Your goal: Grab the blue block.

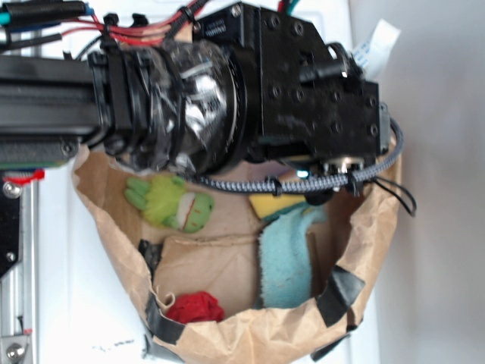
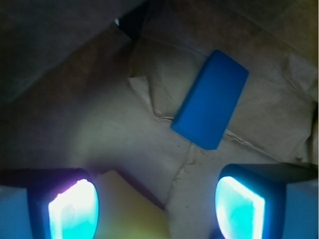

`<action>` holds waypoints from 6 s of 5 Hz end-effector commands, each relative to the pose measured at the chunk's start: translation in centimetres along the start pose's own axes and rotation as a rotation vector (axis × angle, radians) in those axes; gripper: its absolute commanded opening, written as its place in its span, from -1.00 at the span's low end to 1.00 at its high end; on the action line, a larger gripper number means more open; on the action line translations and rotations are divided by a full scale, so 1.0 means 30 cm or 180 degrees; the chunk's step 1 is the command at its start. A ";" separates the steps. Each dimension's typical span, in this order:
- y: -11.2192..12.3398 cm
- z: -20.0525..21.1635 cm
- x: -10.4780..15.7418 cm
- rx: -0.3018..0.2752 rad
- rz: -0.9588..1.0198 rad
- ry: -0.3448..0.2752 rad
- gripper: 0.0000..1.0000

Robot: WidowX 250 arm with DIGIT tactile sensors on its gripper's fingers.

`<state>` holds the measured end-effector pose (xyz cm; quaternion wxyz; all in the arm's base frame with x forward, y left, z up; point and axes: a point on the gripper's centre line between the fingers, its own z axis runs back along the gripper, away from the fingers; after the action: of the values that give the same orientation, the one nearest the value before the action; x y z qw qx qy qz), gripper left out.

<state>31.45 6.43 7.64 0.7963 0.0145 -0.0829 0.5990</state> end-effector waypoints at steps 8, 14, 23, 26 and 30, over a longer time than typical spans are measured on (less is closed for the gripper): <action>0.094 0.051 0.037 0.0002 0.0700 -0.0385 1.00; -0.015 -0.039 0.042 0.0115 0.0832 -0.0551 1.00; 0.092 -0.174 0.016 0.0241 0.0578 -0.1034 1.00; 0.067 -0.155 0.021 -0.0030 0.0521 -0.1164 -1.00; 0.099 0.152 -0.051 -0.0658 -0.0940 -0.0772 -1.00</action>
<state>27.44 4.34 9.29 0.8659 0.0326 -0.1995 0.4576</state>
